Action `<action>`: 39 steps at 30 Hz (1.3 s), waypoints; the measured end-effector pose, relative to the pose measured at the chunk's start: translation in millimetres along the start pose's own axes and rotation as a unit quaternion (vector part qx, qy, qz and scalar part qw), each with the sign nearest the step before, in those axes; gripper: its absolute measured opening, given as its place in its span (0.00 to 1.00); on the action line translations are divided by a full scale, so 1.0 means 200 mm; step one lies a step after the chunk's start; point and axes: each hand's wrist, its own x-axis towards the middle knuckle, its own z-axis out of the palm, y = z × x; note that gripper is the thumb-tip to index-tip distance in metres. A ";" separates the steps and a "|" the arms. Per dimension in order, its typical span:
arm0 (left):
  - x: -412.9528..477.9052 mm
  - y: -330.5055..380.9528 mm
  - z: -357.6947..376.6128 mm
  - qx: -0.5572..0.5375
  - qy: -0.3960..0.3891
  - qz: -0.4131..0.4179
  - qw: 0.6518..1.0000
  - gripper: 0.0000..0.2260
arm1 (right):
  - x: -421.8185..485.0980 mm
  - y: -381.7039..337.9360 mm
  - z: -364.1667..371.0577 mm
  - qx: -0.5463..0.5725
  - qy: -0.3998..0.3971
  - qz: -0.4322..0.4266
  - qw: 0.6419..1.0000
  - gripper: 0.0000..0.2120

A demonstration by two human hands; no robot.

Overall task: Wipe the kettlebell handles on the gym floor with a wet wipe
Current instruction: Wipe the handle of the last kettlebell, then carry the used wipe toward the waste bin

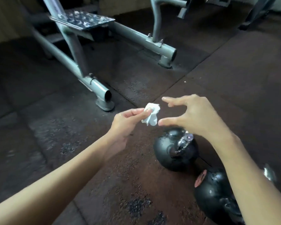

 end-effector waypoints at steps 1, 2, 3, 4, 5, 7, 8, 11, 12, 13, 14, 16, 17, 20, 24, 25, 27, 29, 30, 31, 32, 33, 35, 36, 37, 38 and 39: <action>-0.09 0.06 -0.05 -0.004 -0.002 -0.030 1.000 0.13 | -0.01 -0.09 0.01 0.069 -0.034 -0.012 0.997 0.33; -0.17 0.11 -0.09 -0.006 0.003 -0.056 0.998 0.12 | -0.02 -0.18 0.02 0.121 -0.067 -0.014 0.990 0.31; -0.25 0.16 -0.13 -0.007 0.013 -0.078 0.997 0.12 | -0.04 -0.26 0.02 0.151 -0.088 -0.015 0.984 0.28; -0.32 0.22 -0.17 -0.004 0.025 -0.094 0.995 0.13 | -0.05 -0.34 0.01 0.170 -0.099 -0.015 0.980 0.26; -0.40 0.28 -0.21 0.001 0.034 -0.111 0.993 0.15 | -0.06 -0.42 -0.01 0.182 -0.103 -0.016 0.978 0.24; -0.51 0.42 -0.28 0.008 0.039 -0.142 0.989 0.16 | -0.08 -0.58 -0.09 0.187 -0.109 -0.009 0.976 0.19; -0.57 0.49 -0.31 0.000 0.034 -0.157 0.987 0.16 | -0.08 -0.66 -0.14 0.176 -0.113 -0.005 0.978 0.18; -0.73 0.73 -0.38 -0.018 0.033 -0.194 0.980 0.17 | -0.09 -0.88 -0.30 0.100 -0.133 -0.004 0.986 0.16; -0.78 0.80 -0.42 -0.006 0.033 -0.190 0.981 0.16 | -0.09 -0.95 -0.36 0.080 -0.134 -0.001 0.988 0.16; -0.83 0.90 -0.45 0.015 0.038 -0.175 0.984 0.15 | -0.09 -1.02 -0.42 0.063 -0.135 0.006 0.989 0.15; -0.89 0.98 -0.49 0.050 0.048 -0.146 0.987 0.13 | -0.10 -1.10 -0.47 0.048 -0.137 0.014 0.989 0.15; -1.00 1.14 -0.59 0.193 0.072 -0.064 0.976 0.08 | -0.12 -1.28 -0.58 0.015 -0.149 0.023 0.988 0.15; -1.06 1.22 -0.64 0.296 0.085 -0.038 0.951 0.08 | -0.13 -1.37 -0.63 -0.004 -0.158 0.021 0.987 0.15; -1.26 1.48 -0.79 0.491 0.119 -0.032 0.862 0.14 | -0.15 -1.65 -0.75 -0.060 -0.188 -0.004 0.980 0.16; -1.60 1.72 -0.94 0.550 0.158 -0.057 0.818 0.16 | -0.21 -1.98 -0.83 -0.109 -0.220 -0.062 0.967 0.17; -1.68 1.76 -0.97 0.555 0.167 -0.067 0.812 0.16 | -0.23 -2.06 -0.84 -0.120 -0.228 -0.079 0.963 0.17; -1.86 1.80 -1.03 0.548 0.195 -0.098 0.808 0.16 | -0.28 -2.20 -0.83 -0.138 -0.245 -0.119 0.952 0.17; -2.02 1.80 -1.08 0.535 0.224 -0.132 0.804 0.15 | -0.34 -2.33 -0.81 -0.150 -0.263 -0.159 0.940 0.18; -2.11 1.80 -1.10 0.528 0.235 -0.148 0.802 0.15 | -0.38 -2.40 -0.79 -0.154 -0.272 -0.180 0.933 0.18; -2.20 1.80 -1.12 0.515 0.247 -0.165 0.804 0.15 | -0.43 -2.47 -0.77 -0.155 -0.281 -0.199 0.926 0.19; -2.30 1.80 -1.14 0.496 0.265 -0.180 0.807 0.15 | -0.49 -2.54 -0.74 -0.152 -0.286 -0.216 0.921 0.19; -2.40 1.79 -1.16 0.477 0.287 -0.191 0.809 0.15 | -0.55 -2.61 -0.72 -0.150 -0.291 -0.234 0.915 0.19; -2.61 1.76 -1.20 0.439 0.326 -0.208 0.811 0.14 | -0.69 -2.75 -0.65 -0.153 -0.305 -0.276 0.899 0.18; -2.71 1.74 -1.22 0.421 0.344 -0.213 0.812 0.14 | -0.77 -2.83 -0.62 -0.154 -0.311 -0.296 0.890 0.18; -2.83 1.72 -1.24 0.401 0.363 -0.222 0.811 0.14 | -0.86 -2.89 -0.59 -0.153 -0.318 -0.315 0.881 0.18; -2.95 1.69 -1.26 0.381 0.383 -0.233 0.809 0.14 | -0.96 -2.96 -0.56 -0.151 -0.327 -0.331 0.872 0.18; -3.07 1.67 -1.27 0.364 0.402 -0.245 0.804 0.14 | -1.06 -3.02 -0.53 -0.148 -0.337 -0.346 0.863 0.17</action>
